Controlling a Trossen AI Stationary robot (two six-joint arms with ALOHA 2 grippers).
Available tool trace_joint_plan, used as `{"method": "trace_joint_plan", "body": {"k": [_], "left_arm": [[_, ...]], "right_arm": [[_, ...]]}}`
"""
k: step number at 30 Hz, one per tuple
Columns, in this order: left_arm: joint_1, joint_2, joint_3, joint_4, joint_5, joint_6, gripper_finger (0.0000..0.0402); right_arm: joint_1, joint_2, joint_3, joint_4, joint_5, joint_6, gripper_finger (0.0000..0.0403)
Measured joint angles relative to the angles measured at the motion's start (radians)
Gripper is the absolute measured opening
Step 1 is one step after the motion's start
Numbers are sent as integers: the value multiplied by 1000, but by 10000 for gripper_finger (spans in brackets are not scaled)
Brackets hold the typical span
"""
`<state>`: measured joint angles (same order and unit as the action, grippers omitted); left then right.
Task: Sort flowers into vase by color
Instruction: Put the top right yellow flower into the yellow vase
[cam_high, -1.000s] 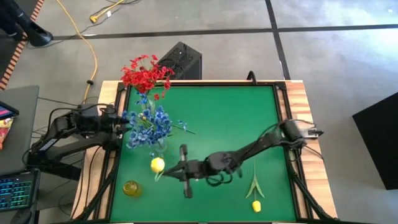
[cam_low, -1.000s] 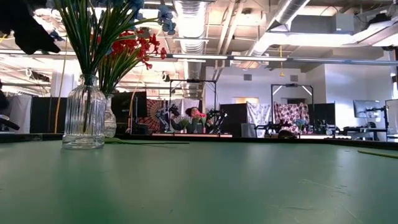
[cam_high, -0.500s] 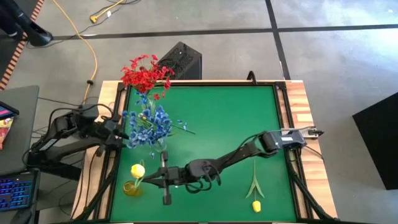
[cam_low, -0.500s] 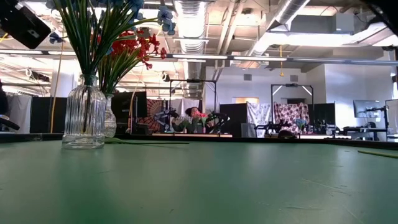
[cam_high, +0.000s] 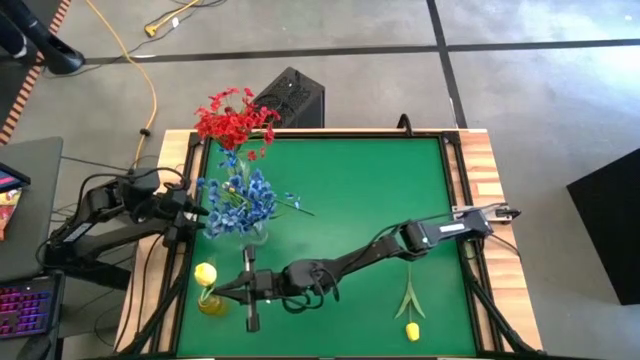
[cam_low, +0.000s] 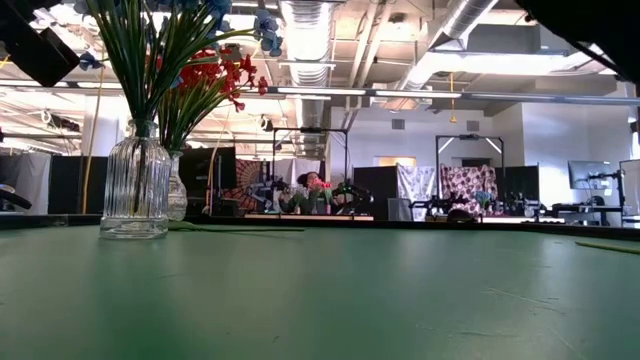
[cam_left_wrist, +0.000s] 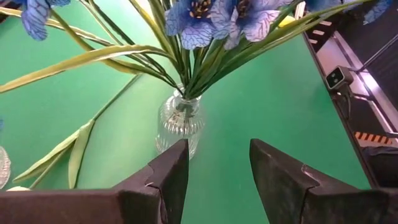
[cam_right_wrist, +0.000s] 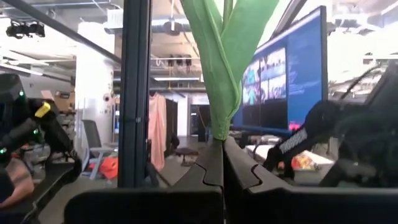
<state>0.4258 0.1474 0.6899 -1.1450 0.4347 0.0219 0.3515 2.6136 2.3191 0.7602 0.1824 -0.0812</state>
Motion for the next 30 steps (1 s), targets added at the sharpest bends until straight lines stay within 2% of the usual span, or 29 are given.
{"method": "trace_joint_plan", "body": {"k": [6,21,30], "left_arm": [[0,0,-1,-1,-6,-4,158],[0,0,-1,-1,-53,-16,158],[0,0,-2,0,-82,-26,158]], "right_arm": [[-10,56,38,5,-1,26,16],[-33,60,36,67,-76,100,16],[-33,79,36,98,-83,115,16]]}}
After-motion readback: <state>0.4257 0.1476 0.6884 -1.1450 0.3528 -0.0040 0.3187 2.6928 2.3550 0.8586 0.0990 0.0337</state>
